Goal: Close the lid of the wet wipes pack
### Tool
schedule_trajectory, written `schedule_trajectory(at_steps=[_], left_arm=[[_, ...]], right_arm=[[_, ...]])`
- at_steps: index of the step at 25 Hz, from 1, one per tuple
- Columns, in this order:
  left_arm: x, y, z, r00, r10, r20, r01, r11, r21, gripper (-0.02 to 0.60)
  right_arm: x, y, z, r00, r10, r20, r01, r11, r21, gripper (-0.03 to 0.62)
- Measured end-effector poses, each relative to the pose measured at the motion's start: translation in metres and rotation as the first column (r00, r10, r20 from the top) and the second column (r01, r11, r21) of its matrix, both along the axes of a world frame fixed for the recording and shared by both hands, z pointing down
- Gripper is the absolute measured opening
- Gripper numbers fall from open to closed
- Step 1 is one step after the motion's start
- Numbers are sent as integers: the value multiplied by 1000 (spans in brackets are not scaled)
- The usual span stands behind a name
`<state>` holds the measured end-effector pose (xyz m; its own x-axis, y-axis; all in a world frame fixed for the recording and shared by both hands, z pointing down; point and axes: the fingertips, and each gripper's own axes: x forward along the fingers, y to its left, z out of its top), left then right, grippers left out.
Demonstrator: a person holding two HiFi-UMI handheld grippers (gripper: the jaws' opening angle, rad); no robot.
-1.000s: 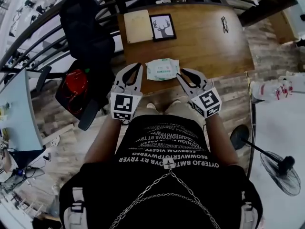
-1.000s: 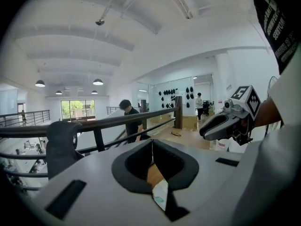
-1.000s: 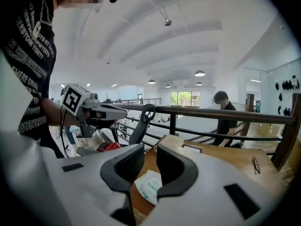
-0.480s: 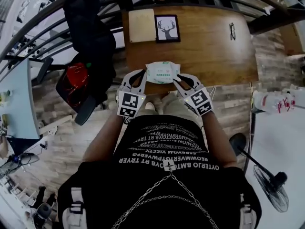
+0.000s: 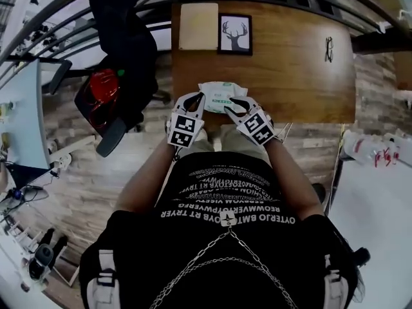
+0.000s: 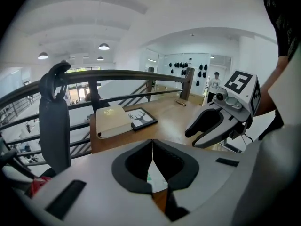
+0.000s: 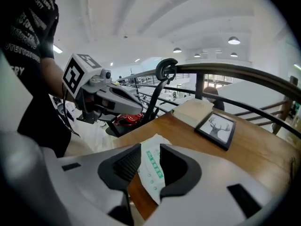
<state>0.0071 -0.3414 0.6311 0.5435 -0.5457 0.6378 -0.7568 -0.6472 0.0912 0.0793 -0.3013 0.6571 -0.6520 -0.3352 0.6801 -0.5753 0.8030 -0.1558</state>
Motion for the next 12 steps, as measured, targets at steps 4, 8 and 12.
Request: schedule_trajectory(at_steps=[4, 8, 12], left_arm=[[8, 3, 29, 1000, 15, 4, -14, 998, -67, 29], [13, 8, 62, 999, 31, 29, -28, 993, -111, 29], [13, 9, 90, 997, 37, 64, -28, 990, -136, 29]], right_arm=[[-8, -3, 25, 999, -33, -7, 33, 999, -44, 150], [-12, 2, 53, 995, -88, -51, 84, 993, -84, 167], [-16, 0, 75, 985, -137, -108, 126, 986, -106, 181]])
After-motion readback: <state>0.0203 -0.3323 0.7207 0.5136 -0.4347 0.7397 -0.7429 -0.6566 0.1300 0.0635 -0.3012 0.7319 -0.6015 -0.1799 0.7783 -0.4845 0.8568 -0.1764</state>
